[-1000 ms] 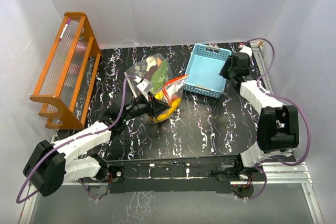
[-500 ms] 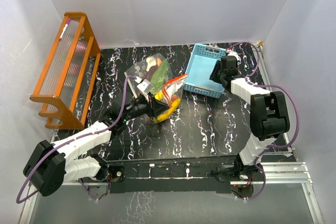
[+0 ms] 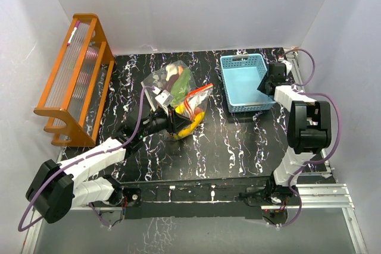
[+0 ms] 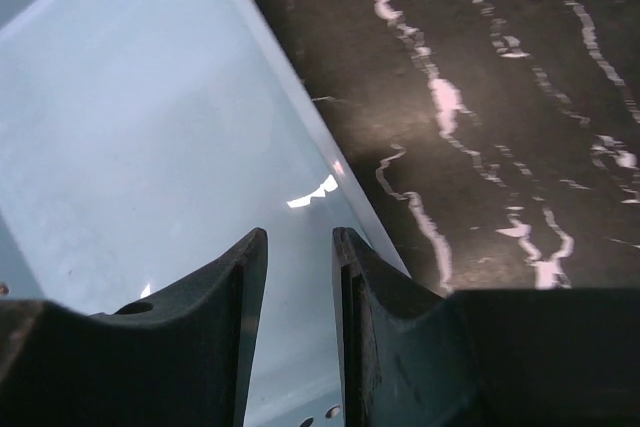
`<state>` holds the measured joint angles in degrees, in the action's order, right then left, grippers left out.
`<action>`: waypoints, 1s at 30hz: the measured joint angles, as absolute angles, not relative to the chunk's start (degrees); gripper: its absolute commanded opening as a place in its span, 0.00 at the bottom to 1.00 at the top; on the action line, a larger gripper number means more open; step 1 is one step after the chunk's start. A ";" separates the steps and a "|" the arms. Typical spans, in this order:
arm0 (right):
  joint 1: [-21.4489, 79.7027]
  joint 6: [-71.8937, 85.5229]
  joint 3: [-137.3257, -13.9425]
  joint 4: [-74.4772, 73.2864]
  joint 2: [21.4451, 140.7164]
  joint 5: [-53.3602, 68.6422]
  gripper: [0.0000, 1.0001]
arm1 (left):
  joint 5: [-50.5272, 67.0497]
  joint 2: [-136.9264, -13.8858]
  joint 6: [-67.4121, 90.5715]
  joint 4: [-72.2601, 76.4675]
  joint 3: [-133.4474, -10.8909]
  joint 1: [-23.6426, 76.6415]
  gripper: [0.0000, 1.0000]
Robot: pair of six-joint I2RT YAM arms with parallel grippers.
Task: Open the zip-top bag and remove the fake food
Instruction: Adjust the bin at the center of the board.
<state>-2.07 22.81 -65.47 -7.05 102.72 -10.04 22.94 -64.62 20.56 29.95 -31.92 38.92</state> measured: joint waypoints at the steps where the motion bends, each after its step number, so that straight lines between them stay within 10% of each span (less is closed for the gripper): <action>1: -2.79 22.81 -65.47 -7.31 102.74 -10.57 0.36 | 22.94 -64.47 20.56 29.80 -31.92 38.92 0.00; 17: -14.31 24.05 -61.49 -7.40 99.35 -12.40 0.38 | 22.96 -63.86 20.51 29.76 -31.92 38.92 0.00; 30: 5.96 18.22 -65.43 -3.16 96.90 -3.42 0.62 | 22.96 -64.95 20.53 29.95 -31.92 38.92 0.00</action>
<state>5.96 18.22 -65.43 -3.16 96.90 -3.42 22.96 -64.95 20.53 29.95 -31.92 38.92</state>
